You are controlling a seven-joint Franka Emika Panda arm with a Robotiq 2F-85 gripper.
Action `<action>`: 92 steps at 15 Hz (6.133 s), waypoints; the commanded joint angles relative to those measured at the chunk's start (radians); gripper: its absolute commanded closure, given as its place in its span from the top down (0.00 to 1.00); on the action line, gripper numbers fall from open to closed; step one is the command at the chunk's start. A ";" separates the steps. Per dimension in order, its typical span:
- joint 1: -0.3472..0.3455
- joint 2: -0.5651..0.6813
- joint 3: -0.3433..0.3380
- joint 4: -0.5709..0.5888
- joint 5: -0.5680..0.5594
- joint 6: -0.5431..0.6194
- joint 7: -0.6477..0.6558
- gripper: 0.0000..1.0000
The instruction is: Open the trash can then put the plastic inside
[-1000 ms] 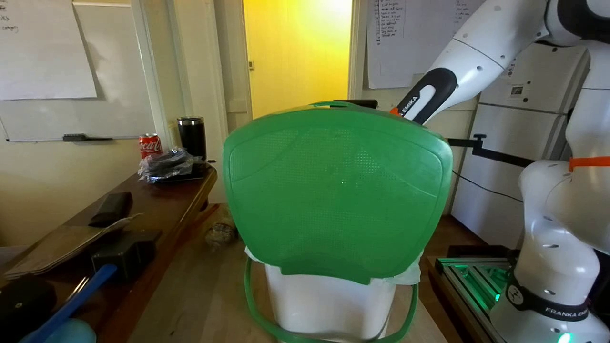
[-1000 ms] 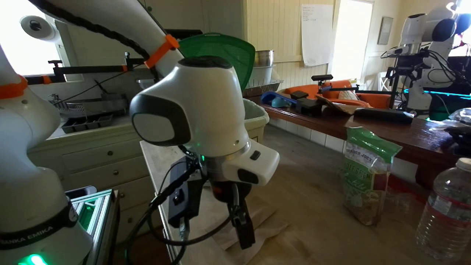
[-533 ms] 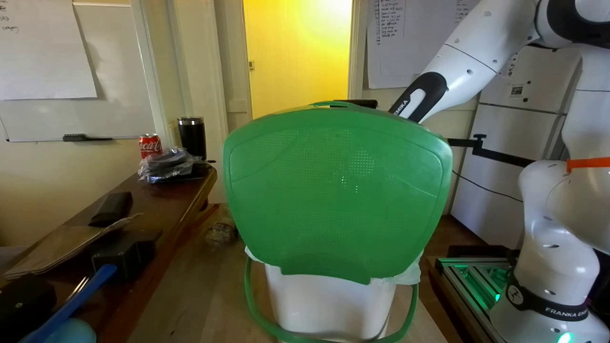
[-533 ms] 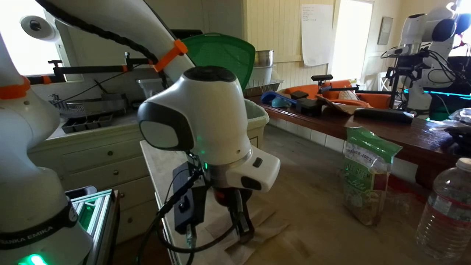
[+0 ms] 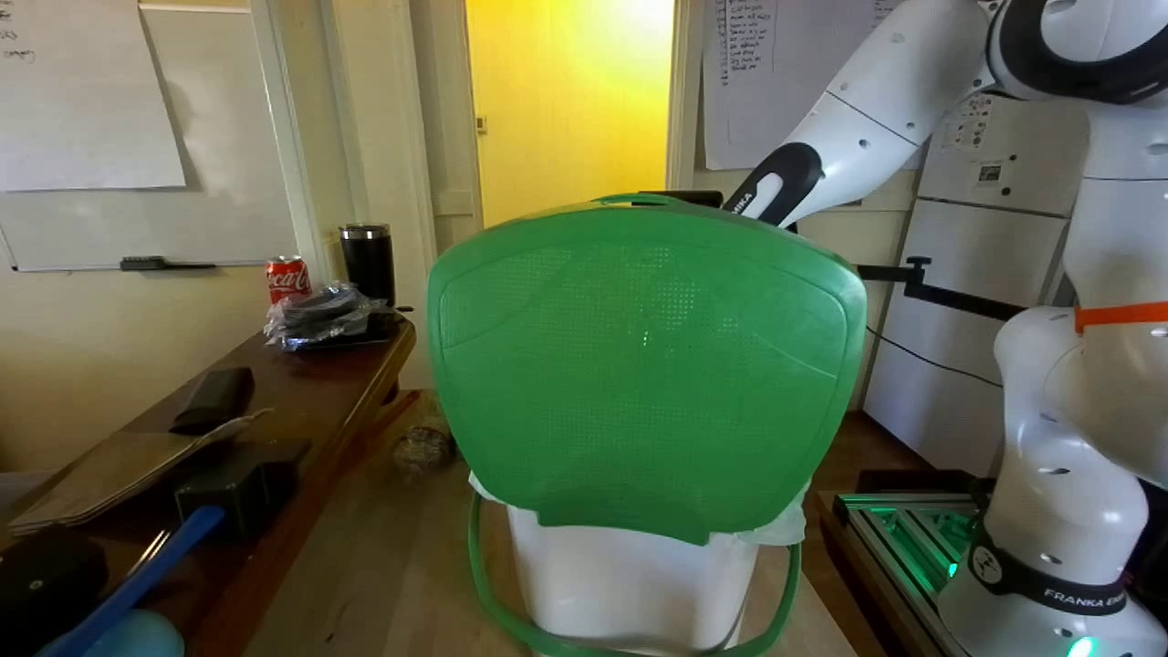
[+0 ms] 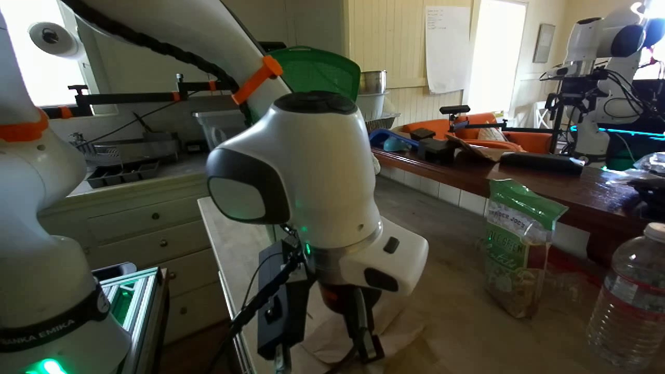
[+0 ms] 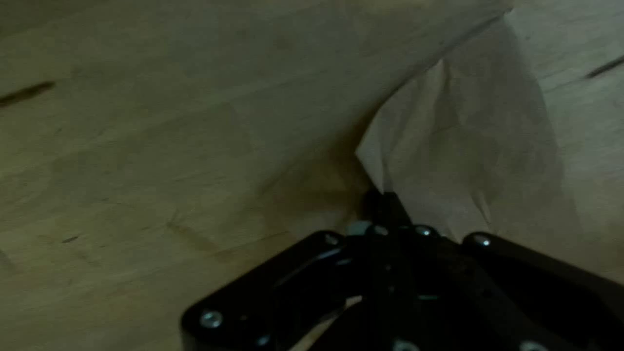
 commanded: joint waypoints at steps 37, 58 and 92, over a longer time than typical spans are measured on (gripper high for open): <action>-0.120 0.101 0.174 0.089 0.027 -0.052 -0.056 0.78; -0.149 0.090 0.190 0.103 0.013 -0.098 -0.039 0.00; 0.209 -0.748 0.089 -0.125 -0.071 -0.344 -0.093 0.00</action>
